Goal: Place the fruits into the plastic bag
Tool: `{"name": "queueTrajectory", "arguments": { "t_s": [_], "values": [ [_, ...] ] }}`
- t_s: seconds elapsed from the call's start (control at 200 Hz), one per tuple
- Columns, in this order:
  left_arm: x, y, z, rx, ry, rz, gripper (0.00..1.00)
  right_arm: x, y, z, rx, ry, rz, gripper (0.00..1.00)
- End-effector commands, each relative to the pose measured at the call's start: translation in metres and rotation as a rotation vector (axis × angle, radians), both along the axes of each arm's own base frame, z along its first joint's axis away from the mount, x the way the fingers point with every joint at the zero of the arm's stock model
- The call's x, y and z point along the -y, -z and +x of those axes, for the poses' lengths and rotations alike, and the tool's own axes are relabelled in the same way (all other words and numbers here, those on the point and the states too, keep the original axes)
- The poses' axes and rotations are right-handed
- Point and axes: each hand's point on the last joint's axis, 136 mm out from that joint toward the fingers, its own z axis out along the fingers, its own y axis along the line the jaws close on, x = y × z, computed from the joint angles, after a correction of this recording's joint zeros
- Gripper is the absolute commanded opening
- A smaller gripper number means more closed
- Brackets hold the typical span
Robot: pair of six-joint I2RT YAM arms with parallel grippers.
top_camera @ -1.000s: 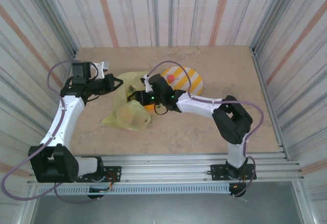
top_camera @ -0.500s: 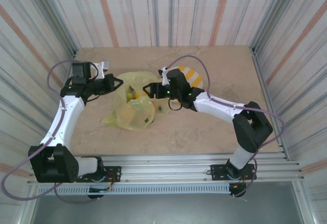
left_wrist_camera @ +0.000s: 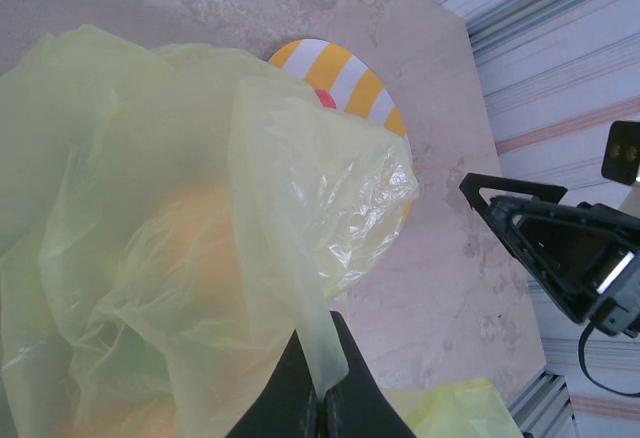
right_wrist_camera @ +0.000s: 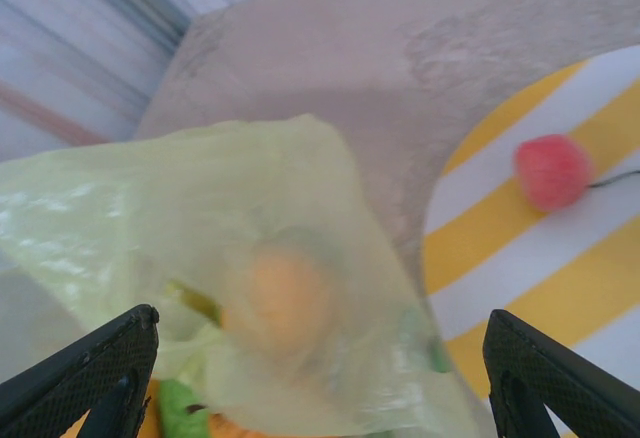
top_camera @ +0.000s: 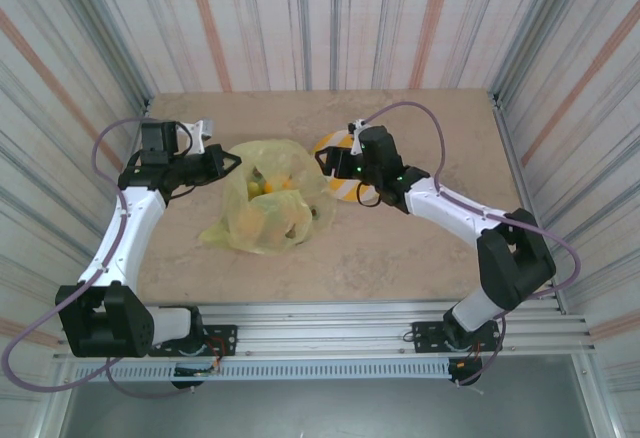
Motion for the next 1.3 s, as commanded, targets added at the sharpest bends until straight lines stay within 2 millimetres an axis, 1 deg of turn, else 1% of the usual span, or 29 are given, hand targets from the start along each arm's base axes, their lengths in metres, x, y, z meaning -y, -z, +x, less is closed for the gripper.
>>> {"name": "queueTrajectory", "arguments": {
  "t_s": [0.0,0.09,0.195,0.215,0.22,0.23,0.256,0.451,0.576,0.681,0.922,1.293],
  "values": [
    [-0.002,-0.002,-0.002,0.006,-0.004,-0.009,0.00,0.027,0.020,0.018,-0.050,0.075,-0.100,0.86],
    [-0.002,-0.002,-0.002,0.006,-0.004,-0.011,0.00,0.035,0.032,0.032,-0.081,0.092,-0.120,0.86],
    [-0.002,-0.002,-0.002,0.005,-0.003,-0.011,0.00,0.036,0.041,0.046,-0.101,0.088,-0.161,0.85],
    [-0.002,-0.003,-0.002,0.007,-0.004,-0.011,0.00,0.036,0.049,0.048,-0.116,0.085,-0.179,0.85],
    [-0.002,-0.002,-0.002,0.007,-0.004,-0.010,0.00,0.037,0.048,0.048,-0.116,0.084,-0.181,0.85],
    [-0.002,-0.002,-0.002,0.007,-0.003,-0.011,0.00,0.036,0.047,0.050,-0.112,0.084,-0.182,0.84],
    [-0.002,-0.002,-0.002,0.006,-0.003,-0.010,0.00,0.035,0.052,0.052,-0.123,0.077,-0.199,0.84],
    [-0.002,-0.001,-0.002,0.004,-0.003,-0.009,0.00,0.029,0.077,0.074,-0.164,0.040,-0.322,0.78],
    [-0.002,-0.003,-0.002,0.007,-0.001,-0.010,0.00,0.024,0.096,0.085,-0.201,0.018,-0.369,0.77],
    [-0.002,-0.002,-0.002,0.004,0.000,-0.010,0.00,0.019,0.107,0.091,-0.221,0.006,-0.396,0.77],
    [-0.001,0.000,-0.001,-0.002,0.001,-0.013,0.00,0.013,0.124,0.101,-0.244,-0.011,-0.446,0.75],
    [0.000,0.000,-0.002,-0.005,0.005,-0.016,0.01,0.006,0.136,0.117,-0.261,-0.031,-0.492,0.65]
  ]
}}
